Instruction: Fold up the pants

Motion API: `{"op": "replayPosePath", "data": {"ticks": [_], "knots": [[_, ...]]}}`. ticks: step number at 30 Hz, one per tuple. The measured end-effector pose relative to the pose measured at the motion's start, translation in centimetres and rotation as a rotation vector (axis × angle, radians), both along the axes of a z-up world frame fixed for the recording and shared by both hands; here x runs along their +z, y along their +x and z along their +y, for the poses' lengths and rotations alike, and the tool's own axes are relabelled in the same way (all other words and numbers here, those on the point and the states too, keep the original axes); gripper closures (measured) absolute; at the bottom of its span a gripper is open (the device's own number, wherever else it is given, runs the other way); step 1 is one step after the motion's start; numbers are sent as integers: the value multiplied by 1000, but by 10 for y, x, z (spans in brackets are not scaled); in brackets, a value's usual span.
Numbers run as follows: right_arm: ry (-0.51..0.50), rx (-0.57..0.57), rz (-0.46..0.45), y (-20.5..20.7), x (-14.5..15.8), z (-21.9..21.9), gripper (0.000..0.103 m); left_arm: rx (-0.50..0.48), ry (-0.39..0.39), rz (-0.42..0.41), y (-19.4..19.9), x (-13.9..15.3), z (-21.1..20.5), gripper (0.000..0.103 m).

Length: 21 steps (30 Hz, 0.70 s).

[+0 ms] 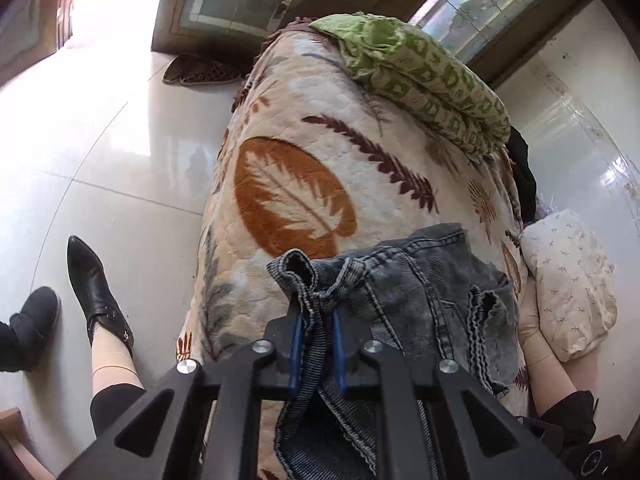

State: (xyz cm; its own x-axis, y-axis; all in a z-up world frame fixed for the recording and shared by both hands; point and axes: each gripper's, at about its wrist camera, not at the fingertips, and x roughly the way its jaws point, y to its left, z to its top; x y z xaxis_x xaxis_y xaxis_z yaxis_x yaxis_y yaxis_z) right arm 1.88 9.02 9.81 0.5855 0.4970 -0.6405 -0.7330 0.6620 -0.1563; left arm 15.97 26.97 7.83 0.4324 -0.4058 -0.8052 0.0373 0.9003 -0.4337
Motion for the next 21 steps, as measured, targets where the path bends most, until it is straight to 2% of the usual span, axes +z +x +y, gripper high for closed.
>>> {"op": "replayPosePath", "data": {"ticks": [6, 12, 21], "knots": [[44, -57, -5, -1, 15, -20, 85, -47, 23, -65, -3, 32, -27, 91], [97, -116, -4, 0, 30, -47, 85, -84, -6, -120, -5, 64, -53, 91], [179, -212, 1, -7, 49, -97, 85, -191, -25, -184, -8, 103, -119, 91]]}}
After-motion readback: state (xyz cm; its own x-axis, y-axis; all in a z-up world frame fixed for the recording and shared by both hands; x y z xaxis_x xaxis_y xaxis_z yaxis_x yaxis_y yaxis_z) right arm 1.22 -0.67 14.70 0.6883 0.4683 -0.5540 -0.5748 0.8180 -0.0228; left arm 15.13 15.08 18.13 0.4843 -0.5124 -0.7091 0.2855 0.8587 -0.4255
